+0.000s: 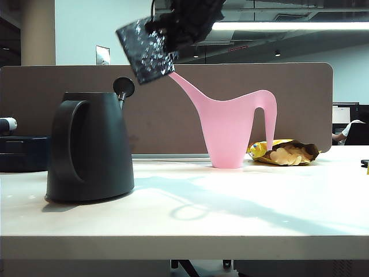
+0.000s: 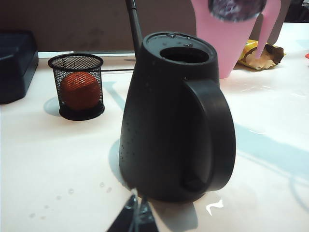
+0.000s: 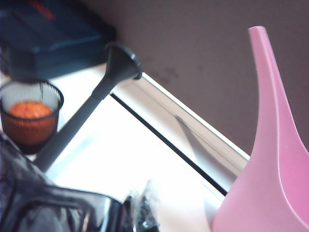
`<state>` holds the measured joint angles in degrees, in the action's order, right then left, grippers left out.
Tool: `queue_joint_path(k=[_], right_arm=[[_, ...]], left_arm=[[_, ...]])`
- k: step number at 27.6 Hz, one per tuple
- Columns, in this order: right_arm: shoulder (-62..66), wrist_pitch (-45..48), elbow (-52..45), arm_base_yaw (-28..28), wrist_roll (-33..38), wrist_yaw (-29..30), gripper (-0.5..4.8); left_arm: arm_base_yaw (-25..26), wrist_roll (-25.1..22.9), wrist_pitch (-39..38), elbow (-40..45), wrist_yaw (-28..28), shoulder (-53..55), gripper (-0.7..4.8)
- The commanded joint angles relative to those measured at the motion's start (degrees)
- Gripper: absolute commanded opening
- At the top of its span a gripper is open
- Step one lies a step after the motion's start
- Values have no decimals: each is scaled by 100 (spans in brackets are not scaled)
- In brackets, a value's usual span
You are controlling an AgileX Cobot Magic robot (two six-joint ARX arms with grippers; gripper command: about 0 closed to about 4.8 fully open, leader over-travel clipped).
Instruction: Pour the water from the cup into the kettle.
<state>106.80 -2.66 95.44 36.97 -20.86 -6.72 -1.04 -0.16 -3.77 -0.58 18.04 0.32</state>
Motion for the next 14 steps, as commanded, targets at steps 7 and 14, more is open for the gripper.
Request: queue_joint_path(k=[7, 14], right_arm=[[125, 203, 59, 470, -1530, -579, -3], [170, 433, 61, 651, -2315, -929, -3]], left_arm=[[-7, 17, 39, -13, 46, 4, -5], [-7, 17, -37, -13, 46, 4, -5]])
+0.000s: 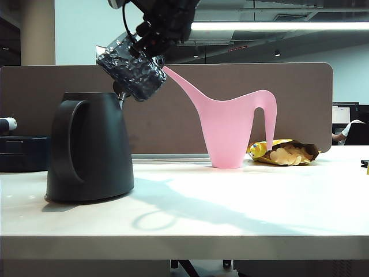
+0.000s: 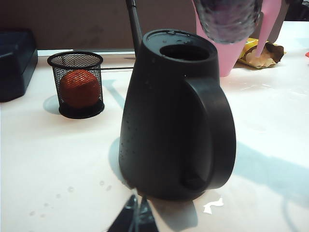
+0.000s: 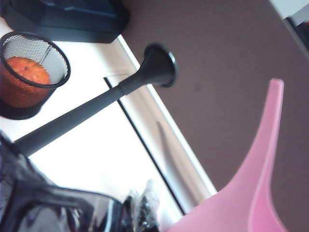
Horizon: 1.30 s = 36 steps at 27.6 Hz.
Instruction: Pour the water from the cup into the kettle.
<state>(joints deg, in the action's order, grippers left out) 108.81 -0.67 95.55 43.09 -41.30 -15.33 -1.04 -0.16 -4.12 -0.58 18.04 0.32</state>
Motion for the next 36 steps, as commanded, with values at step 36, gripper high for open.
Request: queue_joint_path(k=[36], right_arm=[[409, 1104, 48, 616, -3687, -319, -3]], left_arm=[[-4, 17, -7, -13, 39, 4, -5]])
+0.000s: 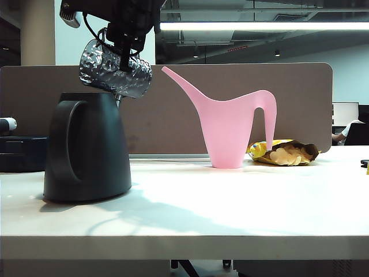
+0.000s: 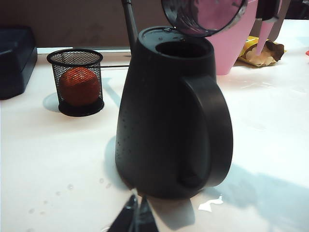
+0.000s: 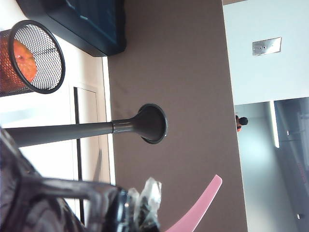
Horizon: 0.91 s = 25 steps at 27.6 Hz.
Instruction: Pour the water from the cup into the kettle.
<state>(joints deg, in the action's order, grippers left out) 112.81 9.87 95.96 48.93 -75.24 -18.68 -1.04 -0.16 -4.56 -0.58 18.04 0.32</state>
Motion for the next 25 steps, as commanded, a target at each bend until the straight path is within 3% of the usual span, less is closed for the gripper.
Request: queue_joint_path(k=[1, 18, 25], right_arm=[[9, 63, 7, 55, -374, 13, -3], [225, 586, 7, 245, -1499, -42, -3], [223, 671, 7, 264, -1637, -48, -3]], left_arm=[[-4, 15, 37, -13, 42, 4, -5], [-7, 17, 37, -13, 42, 4, -5], [-7, 17, 35, -13, 42, 4, -5]])
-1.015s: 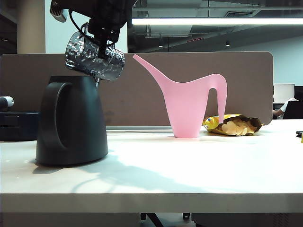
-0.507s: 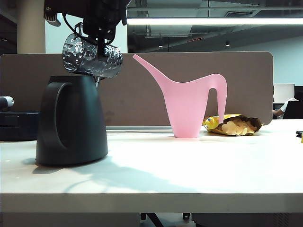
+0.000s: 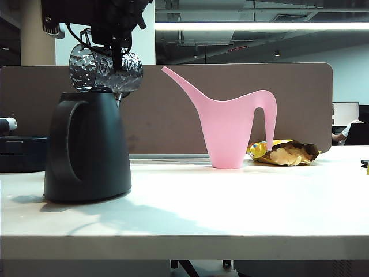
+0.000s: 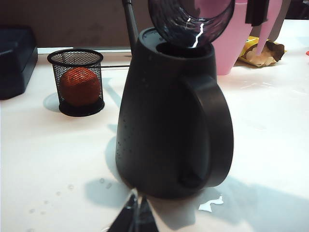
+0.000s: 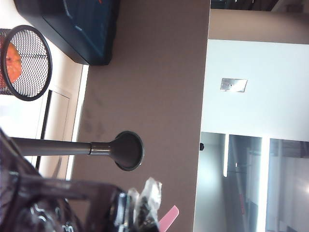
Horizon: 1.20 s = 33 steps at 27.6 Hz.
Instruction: Pour the water from the cup into the kettle.
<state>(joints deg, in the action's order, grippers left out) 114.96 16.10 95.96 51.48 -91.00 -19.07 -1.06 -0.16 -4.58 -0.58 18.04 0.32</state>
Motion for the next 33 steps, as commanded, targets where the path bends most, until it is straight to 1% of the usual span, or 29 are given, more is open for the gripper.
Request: queue_joint_path(k=[1, 33], right_arm=[[9, 50, 9, 11, -61, -7, -3], [-4, 46, 131, 9, -52, -52, -3]], left_arm=[[-4, 17, 37, -13, 42, 4, -5], [-4, 17, 35, -13, 42, 4, -5]])
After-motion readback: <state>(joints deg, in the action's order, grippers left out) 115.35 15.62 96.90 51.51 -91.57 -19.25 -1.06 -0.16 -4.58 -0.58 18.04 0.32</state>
